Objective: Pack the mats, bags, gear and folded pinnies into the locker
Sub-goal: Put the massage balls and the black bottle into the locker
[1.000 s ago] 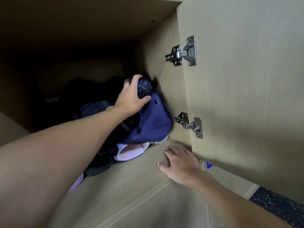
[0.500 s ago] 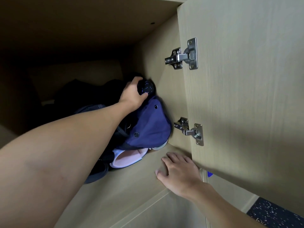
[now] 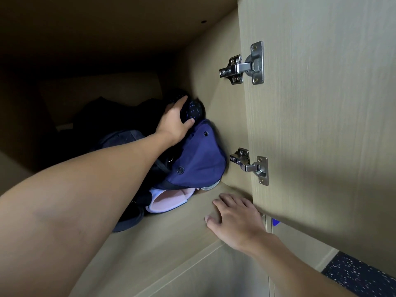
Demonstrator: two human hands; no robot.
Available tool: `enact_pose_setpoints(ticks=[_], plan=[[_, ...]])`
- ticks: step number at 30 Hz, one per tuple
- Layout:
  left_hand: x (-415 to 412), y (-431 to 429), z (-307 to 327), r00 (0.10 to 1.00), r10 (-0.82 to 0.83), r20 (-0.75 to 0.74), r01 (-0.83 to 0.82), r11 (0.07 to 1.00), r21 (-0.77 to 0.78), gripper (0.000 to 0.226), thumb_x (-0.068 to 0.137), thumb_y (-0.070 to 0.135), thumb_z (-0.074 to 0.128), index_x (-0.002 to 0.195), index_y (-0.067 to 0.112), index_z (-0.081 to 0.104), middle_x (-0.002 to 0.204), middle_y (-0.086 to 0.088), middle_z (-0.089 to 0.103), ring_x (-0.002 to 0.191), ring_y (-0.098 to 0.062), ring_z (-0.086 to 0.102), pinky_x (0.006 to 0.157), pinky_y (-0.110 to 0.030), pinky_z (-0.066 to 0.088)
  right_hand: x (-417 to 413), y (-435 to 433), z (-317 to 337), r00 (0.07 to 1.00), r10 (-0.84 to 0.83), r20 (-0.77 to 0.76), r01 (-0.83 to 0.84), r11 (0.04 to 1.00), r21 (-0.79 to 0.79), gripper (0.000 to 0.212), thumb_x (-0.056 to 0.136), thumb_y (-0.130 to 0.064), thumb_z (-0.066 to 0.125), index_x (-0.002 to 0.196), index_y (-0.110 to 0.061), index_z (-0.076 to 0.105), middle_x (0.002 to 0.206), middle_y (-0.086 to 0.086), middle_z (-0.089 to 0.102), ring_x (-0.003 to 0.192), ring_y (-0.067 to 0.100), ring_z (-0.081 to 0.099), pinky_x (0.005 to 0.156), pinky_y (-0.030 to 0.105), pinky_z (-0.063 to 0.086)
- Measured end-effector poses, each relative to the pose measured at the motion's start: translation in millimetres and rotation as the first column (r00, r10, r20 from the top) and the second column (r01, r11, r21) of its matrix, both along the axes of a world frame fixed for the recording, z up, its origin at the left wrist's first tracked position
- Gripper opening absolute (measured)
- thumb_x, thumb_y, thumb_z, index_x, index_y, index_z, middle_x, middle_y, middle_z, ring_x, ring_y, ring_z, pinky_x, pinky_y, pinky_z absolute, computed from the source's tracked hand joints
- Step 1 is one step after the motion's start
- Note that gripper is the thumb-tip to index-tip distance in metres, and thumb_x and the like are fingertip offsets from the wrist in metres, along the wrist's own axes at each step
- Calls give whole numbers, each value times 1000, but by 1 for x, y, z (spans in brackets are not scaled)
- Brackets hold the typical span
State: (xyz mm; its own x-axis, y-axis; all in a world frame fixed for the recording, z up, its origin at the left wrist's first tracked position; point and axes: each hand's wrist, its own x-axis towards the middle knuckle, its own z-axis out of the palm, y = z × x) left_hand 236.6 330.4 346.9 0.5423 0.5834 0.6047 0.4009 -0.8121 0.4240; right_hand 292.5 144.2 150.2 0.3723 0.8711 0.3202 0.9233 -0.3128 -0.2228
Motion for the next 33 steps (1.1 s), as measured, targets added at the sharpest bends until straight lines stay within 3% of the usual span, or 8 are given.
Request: enact_pose_setpoints(ticks=[8,11,14,19,23,28,33], plan=[[-12,-17,-9,994,100,-51,-95,992,87,76,92,31,68,155,30,26,161,-12,21,142,-35,36,114,-46,36,-2,0,2,1000,-19,-6,19,1000,-15,94,67,-67,-2,143,-31,40,155,-9,33,145,11,23,117,33,17],[-17,-24,-11,981,168,-99,-150,973,174,75,90,36,67,153,32,27,160,-9,24,137,-37,39,110,-54,37,-2,-1,4,1000,-18,-9,17,999,-37,71,86,-66,17,143,-31,40,156,-9,31,145,11,22,117,33,16],[-23,-31,-11,960,247,-134,-207,943,261,72,90,37,66,152,34,29,158,-8,27,136,-37,39,108,-52,34,-2,-4,6,1000,-10,-4,10,999,-53,59,95,-60,31,144,-30,39,157,-9,30,146,10,20,117,32,14],[-32,-33,-8,934,331,-139,-284,918,275,66,92,39,65,149,31,33,153,-8,35,134,-36,41,107,-52,33,-2,-4,8,1000,-12,-20,11,998,-56,58,95,-60,32,145,-30,38,157,-9,29,146,10,20,117,33,14],[-39,-34,-9,889,441,-124,-400,879,258,66,90,40,66,144,19,36,145,-9,42,132,-35,43,105,-50,33,-4,-5,9,1000,-17,-18,16,998,-53,58,95,-59,32,145,-31,38,157,-9,29,146,9,20,116,32,14],[-46,-37,-19,912,386,-136,-321,880,350,64,89,36,66,144,28,35,148,-6,39,131,-34,43,104,-49,32,-5,-6,11,999,-22,-24,21,998,-59,57,95,-59,32,145,-31,37,157,-10,29,146,9,20,116,32,15],[-52,-36,-26,851,493,-180,-369,807,461,60,92,38,63,143,19,37,140,-6,47,128,-30,46,104,-48,32,-5,-6,11,999,-26,-27,25,998,-58,57,95,-59,31,144,-32,38,156,-11,29,146,8,19,116,32,14]])
